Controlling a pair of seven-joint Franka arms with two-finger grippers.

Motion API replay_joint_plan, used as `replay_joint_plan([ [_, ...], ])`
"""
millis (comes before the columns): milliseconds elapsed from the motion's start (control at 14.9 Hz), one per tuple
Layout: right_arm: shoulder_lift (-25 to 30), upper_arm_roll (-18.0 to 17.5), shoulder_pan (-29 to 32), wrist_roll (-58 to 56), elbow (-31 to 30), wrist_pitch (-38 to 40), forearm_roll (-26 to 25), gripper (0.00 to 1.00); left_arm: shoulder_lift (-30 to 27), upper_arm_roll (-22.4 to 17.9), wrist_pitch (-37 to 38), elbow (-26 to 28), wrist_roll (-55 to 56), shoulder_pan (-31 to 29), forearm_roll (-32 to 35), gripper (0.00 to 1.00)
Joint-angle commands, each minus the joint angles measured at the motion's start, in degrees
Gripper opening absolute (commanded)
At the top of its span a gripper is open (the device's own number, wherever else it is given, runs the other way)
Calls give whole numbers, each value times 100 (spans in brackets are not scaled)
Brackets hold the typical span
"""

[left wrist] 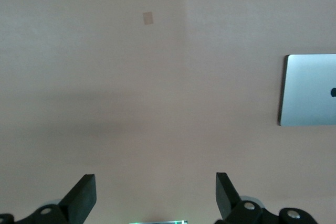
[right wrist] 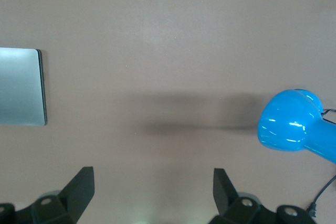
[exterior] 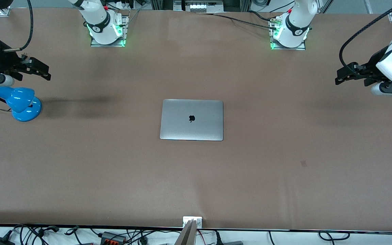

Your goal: Close laptop with both arms from behind

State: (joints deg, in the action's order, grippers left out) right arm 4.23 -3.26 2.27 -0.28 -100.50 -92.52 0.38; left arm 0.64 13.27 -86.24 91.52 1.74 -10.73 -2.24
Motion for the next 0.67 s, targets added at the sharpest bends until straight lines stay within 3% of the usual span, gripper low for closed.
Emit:
replay_joint_plan([
  [0,34,-44,63,19,-5,-20,6,100,-451,-87,-209,498,71,88,118,100],
  [604,26,-44,72,10,-5,-20,6,100,-425,-184,-112,454,55,9,153,100],
])
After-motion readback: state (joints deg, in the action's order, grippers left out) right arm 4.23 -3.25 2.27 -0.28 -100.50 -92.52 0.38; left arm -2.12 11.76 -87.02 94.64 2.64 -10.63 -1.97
